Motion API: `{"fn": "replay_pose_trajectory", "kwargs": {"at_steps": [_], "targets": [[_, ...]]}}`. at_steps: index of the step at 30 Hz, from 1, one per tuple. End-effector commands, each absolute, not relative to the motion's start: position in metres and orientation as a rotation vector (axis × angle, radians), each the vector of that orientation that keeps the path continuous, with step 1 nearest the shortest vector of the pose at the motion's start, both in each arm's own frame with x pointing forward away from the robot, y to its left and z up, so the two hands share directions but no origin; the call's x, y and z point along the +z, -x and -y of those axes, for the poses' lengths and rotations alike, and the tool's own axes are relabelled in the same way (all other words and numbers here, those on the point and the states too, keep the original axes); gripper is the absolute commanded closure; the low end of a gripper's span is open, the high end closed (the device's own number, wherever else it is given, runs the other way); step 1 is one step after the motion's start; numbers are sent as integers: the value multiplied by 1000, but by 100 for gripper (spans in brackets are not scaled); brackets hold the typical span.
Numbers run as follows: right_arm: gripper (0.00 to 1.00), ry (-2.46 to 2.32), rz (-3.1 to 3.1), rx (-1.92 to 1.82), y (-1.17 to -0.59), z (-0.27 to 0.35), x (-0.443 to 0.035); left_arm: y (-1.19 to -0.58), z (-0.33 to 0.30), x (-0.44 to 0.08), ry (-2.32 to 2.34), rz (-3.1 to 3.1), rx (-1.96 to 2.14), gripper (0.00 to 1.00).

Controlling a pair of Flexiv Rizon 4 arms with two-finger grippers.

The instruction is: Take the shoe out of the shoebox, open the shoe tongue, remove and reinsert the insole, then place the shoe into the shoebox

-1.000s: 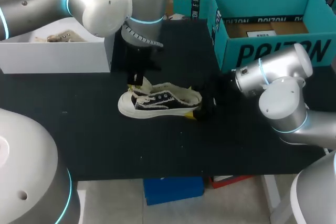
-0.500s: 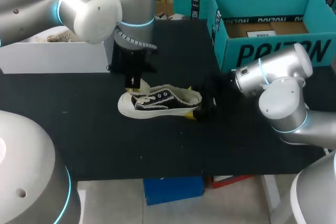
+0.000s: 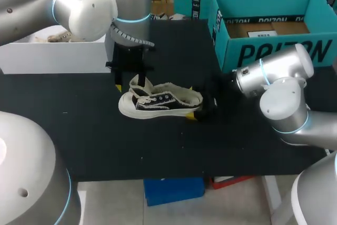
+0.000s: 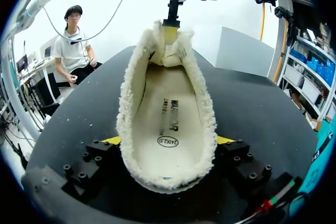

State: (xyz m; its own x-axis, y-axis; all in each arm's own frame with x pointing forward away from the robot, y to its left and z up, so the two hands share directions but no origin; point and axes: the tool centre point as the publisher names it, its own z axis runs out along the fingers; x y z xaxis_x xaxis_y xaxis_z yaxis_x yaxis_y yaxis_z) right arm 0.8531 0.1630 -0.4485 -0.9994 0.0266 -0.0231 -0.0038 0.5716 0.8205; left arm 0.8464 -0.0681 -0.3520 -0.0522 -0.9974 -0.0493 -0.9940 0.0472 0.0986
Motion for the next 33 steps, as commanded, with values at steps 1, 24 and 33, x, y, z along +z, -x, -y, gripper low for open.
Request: {"fn": "replay_pose_trajectory", "kwargs": {"at_steps": [1, 24, 33], "targets": [[100, -22, -2758, 1437, -854, -165, -455, -848, 62, -331, -2085, 2256, -112, 0], [100, -22, -2758, 1437, -854, -165, -455, -846, 111, -257, -884, 2678, -225, 0], [100, -22, -2758, 1437, -854, -165, -455, -862, 130, -246, -577, 2724, -208, 0]]}}
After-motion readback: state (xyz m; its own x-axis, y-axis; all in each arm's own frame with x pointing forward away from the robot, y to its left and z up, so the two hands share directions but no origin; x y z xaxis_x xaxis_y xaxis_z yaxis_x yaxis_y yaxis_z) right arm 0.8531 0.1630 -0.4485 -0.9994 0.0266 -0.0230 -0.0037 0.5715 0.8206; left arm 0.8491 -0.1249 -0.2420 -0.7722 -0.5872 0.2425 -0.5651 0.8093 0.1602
